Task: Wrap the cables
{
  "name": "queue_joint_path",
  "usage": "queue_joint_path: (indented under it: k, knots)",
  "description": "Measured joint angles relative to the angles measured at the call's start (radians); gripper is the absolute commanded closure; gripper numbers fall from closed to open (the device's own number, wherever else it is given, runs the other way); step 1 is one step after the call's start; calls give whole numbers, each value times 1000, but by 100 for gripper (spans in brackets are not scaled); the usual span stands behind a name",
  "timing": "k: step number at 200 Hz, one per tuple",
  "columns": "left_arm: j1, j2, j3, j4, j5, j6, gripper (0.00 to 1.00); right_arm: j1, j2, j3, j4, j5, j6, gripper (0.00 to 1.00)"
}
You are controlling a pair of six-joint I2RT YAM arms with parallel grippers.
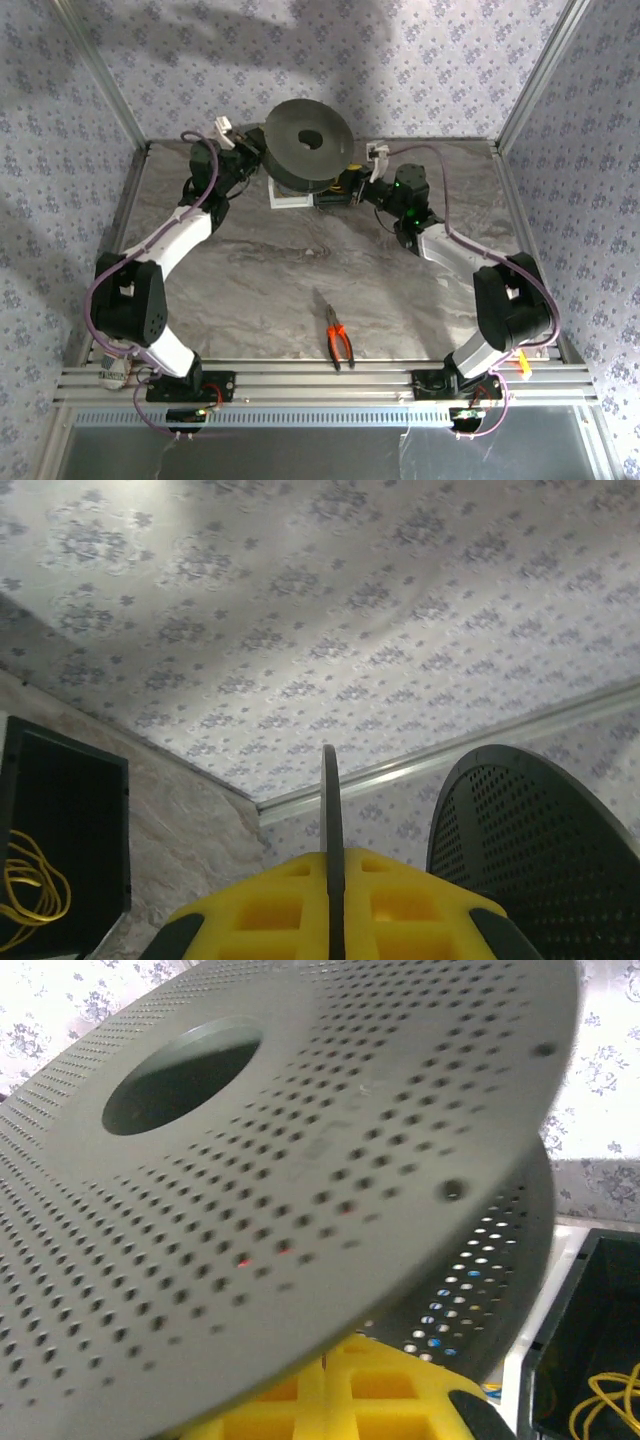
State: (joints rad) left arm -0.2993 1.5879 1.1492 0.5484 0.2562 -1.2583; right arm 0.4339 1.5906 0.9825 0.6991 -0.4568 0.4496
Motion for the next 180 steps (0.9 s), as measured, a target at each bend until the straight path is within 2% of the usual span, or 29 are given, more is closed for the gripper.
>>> queue_joint_path:
  k: [42, 74, 180]
  knots:
    - [-55, -58, -14, -105, -193, -3, 100, 69, 53, 18, 54, 82, 3, 100]
    - [-84, -61, -14, -135, -294, 0, 100, 95, 87, 38, 88, 140, 15, 100]
    - [-130, -64, -14, -128, -452, 9, 100, 138, 134, 127, 129, 228, 9, 100]
